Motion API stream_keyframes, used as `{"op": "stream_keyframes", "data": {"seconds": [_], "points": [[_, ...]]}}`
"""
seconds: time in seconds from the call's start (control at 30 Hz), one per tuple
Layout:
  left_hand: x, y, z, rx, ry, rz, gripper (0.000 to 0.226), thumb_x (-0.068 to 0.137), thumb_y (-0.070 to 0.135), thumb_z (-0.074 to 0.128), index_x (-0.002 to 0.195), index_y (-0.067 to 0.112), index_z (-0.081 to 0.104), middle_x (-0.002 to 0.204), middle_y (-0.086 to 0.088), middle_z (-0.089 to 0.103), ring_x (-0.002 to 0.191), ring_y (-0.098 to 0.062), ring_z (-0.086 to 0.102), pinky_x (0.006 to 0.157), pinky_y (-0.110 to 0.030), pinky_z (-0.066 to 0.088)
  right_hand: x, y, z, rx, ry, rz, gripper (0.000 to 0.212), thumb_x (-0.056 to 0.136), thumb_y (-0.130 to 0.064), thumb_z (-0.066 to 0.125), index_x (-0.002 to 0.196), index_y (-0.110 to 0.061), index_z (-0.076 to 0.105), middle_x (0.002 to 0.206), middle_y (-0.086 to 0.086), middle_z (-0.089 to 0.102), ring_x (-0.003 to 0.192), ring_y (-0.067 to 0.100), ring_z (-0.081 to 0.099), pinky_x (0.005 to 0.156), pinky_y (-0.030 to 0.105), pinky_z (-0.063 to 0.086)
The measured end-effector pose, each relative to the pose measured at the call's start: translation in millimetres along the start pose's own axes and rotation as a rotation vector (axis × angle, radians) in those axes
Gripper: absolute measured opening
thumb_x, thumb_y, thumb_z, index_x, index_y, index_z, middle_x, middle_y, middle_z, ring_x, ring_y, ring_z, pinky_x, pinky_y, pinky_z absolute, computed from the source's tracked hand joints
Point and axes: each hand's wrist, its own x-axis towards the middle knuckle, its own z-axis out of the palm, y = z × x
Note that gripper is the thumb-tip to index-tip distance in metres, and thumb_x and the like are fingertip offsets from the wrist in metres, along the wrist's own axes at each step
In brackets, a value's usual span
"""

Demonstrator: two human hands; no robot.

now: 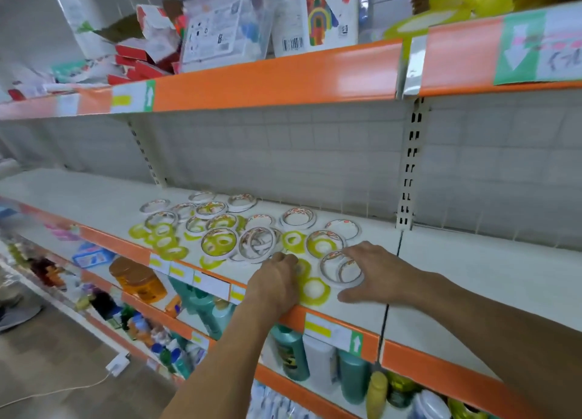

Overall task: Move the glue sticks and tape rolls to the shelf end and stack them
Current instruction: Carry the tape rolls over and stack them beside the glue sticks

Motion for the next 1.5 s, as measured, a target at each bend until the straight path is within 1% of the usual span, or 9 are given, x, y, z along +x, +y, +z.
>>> {"op": "stream_keyframes", "data": {"seconds": [0.2, 0.43, 0.53, 0.7, 0.8, 0.9, 1.0, 1.27, 1.5], "points": [[13, -9, -2, -0.069, -0.026, 0.099, 0.059, 0.088, 0.01, 0.054, 0.146, 0.015, 0.042, 0.146, -0.007, 0.043, 0.132, -0.028, 0.043, 0.107, -0.035, 0.037, 5, -5, 9, 0.036, 0.018, 0.037, 0.108, 0.076, -0.061, 0.075, 0.158, -0.021, 0.016, 0.157, 0.002, 0.026, 0.142, 0.023, 0.028, 0.115, 0.038, 0.03], [27, -8, -5, 0.026, -0.16, 0.181, 0.061, 0.096, 0.016, 0.05, 0.153, 0.015, 0.029, 0.155, -0.008, 0.033, 0.144, -0.022, 0.028, 0.114, -0.029, 0.021, 14, -7, 12, 0.053, -0.018, 0.08, 0.118, 0.074, -0.062, 0.076, 0.159, -0.023, 0.003, 0.166, 0.005, 0.004, 0.152, 0.022, 0.008, 0.122, 0.038, 0.017], [30, -9, -5, 0.024, -0.177, 0.172, 0.056, 0.095, 0.017, 0.049, 0.149, 0.016, 0.036, 0.147, -0.012, 0.043, 0.135, -0.028, 0.042, 0.11, -0.035, 0.034, 17, -8, 10, 0.06, -0.045, 0.085, 0.118, 0.074, -0.06, 0.078, 0.159, -0.021, 0.006, 0.164, 0.005, 0.011, 0.149, 0.024, 0.015, 0.12, 0.038, 0.021], [33, -10, -9, 0.018, -0.149, 0.143, 0.051, 0.092, 0.024, 0.058, 0.14, 0.012, 0.048, 0.135, -0.014, 0.053, 0.124, -0.028, 0.051, 0.1, -0.033, 0.043, 21, -11, 7, 0.054, -0.043, 0.13, 0.112, 0.068, -0.06, 0.082, 0.155, -0.018, 0.024, 0.146, 0.005, 0.036, 0.136, 0.024, 0.033, 0.111, 0.039, 0.035], [34, -13, -12, 0.008, -0.123, 0.125, 0.05, 0.09, 0.033, 0.064, 0.132, 0.009, 0.053, 0.129, -0.013, 0.057, 0.118, -0.027, 0.054, 0.092, -0.03, 0.044, 20, -14, 6, -0.021, -0.012, 0.162, 0.093, 0.065, -0.064, 0.081, 0.137, -0.018, 0.044, 0.125, 0.004, 0.042, 0.122, 0.025, 0.038, 0.1, 0.037, 0.041], [30, -13, -15, 0.0, -0.095, 0.118, 0.053, 0.086, 0.035, 0.07, 0.13, 0.011, 0.054, 0.125, -0.011, 0.058, 0.115, -0.026, 0.055, 0.09, -0.032, 0.046, 15, -14, 5, -0.09, 0.028, 0.188, 0.087, 0.064, -0.069, 0.078, 0.127, -0.017, 0.049, 0.118, 0.003, 0.039, 0.113, 0.022, 0.035, 0.089, 0.033, 0.038], [28, -10, -18, 0.0, -0.063, 0.125, 0.051, 0.084, 0.029, 0.072, 0.129, 0.011, 0.055, 0.125, -0.01, 0.057, 0.113, -0.025, 0.055, 0.09, -0.032, 0.047, 8, -11, 6, -0.107, 0.065, 0.198, 0.089, 0.064, -0.07, 0.077, 0.129, -0.016, 0.048, 0.116, 0.002, 0.035, 0.11, 0.021, 0.032, 0.09, 0.034, 0.037], [28, 32, -24, 0.0, -0.024, 0.232, 0.053, 0.083, 0.024, 0.07, 0.133, 0.013, 0.054, 0.13, -0.008, 0.056, 0.119, -0.024, 0.053, 0.093, -0.028, 0.043, -33, 8, 2, -0.045, 0.125, 0.284, 0.106, 0.063, -0.069, 0.078, 0.144, -0.015, 0.036, 0.131, 0.003, 0.036, 0.123, 0.023, 0.033, 0.102, 0.036, 0.037], [20, 95, -6, -0.014, -0.096, 0.368, 0.054, 0.085, 0.026, 0.07, 0.133, 0.012, 0.054, 0.128, -0.01, 0.056, 0.12, -0.025, 0.052, 0.093, -0.028, 0.042, -91, 36, -6, -0.058, 0.124, 0.429, 0.111, 0.066, -0.073, 0.074, 0.149, -0.015, 0.031, 0.139, 0.005, 0.035, 0.128, 0.025, 0.032, 0.108, 0.039, 0.036]]}}
